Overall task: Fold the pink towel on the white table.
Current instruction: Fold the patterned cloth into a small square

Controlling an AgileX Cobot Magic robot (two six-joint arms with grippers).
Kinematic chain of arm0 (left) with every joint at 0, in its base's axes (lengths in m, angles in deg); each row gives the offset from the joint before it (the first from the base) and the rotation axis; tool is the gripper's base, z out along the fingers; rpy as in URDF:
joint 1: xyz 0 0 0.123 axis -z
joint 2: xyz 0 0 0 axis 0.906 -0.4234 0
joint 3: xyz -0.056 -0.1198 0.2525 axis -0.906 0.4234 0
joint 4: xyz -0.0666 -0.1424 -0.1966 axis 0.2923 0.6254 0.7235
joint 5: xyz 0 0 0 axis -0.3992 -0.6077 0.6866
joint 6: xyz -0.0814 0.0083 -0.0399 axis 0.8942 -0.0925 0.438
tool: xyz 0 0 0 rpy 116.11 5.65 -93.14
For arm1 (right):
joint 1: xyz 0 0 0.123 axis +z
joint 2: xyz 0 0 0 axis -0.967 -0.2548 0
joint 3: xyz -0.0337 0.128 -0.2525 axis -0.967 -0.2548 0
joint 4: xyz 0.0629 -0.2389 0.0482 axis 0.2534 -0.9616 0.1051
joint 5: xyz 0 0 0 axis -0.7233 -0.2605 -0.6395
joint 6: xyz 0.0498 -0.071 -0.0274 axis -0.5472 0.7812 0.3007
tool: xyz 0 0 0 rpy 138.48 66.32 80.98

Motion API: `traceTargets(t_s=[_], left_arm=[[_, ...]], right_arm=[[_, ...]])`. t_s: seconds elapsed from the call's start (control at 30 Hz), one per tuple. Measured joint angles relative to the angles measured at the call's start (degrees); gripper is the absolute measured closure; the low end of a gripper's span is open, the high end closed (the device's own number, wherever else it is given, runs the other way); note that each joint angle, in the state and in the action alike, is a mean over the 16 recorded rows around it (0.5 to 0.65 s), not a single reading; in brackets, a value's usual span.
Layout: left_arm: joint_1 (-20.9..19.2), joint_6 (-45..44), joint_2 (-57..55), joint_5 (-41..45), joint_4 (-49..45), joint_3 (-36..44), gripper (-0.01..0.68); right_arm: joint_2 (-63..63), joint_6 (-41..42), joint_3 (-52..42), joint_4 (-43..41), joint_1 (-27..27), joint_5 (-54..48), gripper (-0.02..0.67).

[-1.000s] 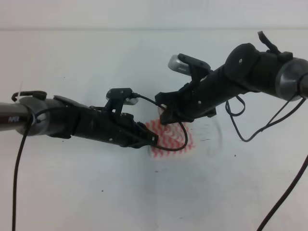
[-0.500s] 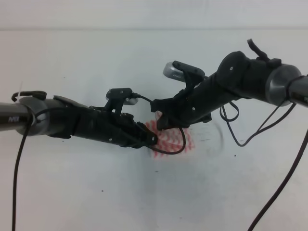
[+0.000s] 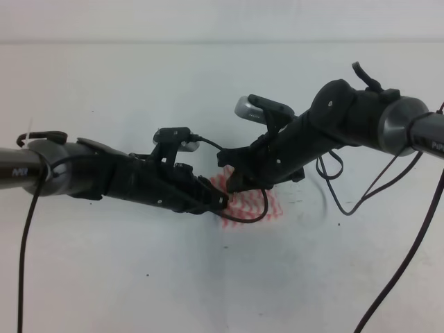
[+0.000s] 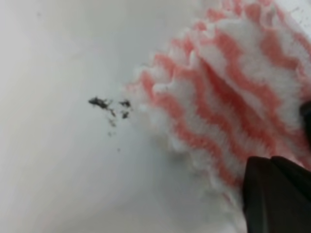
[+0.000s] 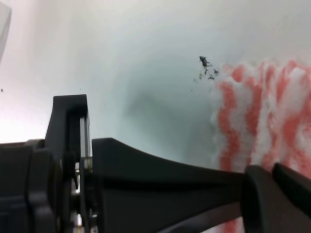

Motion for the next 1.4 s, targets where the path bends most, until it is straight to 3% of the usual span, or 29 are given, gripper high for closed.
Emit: traceTargets(t_s=[1.4], left_arm=[[0.0,-3.5,0.7,0.1,-2.0,0.2,0.678]], right_arm=[[-0.2,0.5,0.0,2.3,0.4,-1.1,0.666]])
